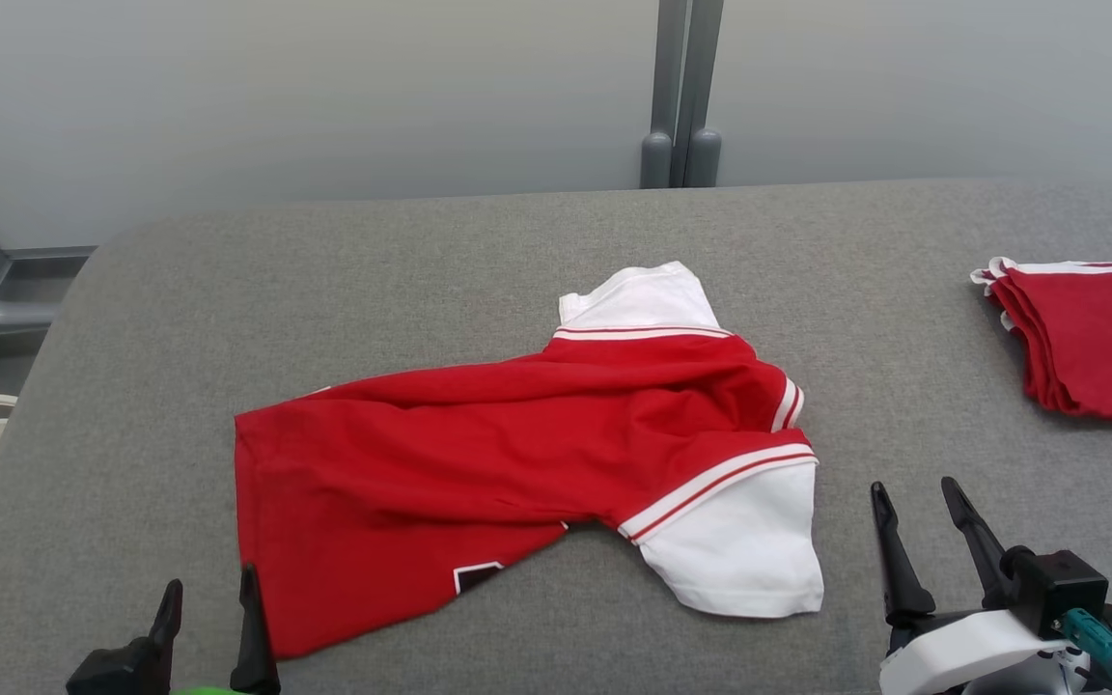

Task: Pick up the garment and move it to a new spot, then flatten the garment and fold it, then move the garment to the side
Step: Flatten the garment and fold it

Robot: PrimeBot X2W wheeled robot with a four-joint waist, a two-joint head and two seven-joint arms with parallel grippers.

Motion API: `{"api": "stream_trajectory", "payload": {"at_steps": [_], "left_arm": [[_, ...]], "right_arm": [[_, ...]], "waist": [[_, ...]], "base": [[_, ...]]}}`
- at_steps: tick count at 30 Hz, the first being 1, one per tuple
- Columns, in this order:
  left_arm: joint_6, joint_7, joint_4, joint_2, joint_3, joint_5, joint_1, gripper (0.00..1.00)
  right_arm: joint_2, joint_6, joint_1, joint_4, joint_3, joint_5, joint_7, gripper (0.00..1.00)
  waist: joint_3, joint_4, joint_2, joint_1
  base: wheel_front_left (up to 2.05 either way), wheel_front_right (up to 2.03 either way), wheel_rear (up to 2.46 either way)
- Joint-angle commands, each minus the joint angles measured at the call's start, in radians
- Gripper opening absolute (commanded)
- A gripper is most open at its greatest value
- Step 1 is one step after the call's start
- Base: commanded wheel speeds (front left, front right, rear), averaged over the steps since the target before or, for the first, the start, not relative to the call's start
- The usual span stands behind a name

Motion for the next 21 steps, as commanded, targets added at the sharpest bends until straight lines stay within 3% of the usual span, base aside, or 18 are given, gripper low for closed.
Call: {"api": "stream_trajectory", "payload": {"at_steps": [1,6,12,21], "left_arm": [[-0.009,0.009,0.0,0.01,-0.007,-0.006,-0.021,1.0],[-0.03,0.045,0.006,0.027,-0.034,0.007,-0.084,1.0],[-0.059,0.14,0.051,0.057,-0.08,0.027,-0.2,1.0],[-0.032,0.408,0.209,0.096,-0.117,0.058,-0.468,1.0]], "right_arm": [[-0.002,0.0,-0.003,-0.003,-0.002,-0.01,-0.004,1.0],[-0.002,0.0,-0.001,0.029,-0.002,-0.018,0.011,1.0],[-0.002,0.0,-0.022,0.049,0.011,-0.031,0.131,1.0],[-0.002,0.0,-0.07,-0.012,0.059,-0.054,0.453,1.0]], "waist": [[0.004,0.0,0.0,0.0],[0.017,0.004,0.0,0.0],[0.045,-0.001,0.0,0.0],[0.157,-0.033,0.0,0.0]], "base": [[0.0,0.0,0.0],[0.0,0.0,0.0],[0.0,0.0,0.0],[0.0,0.0,0.0]]}}
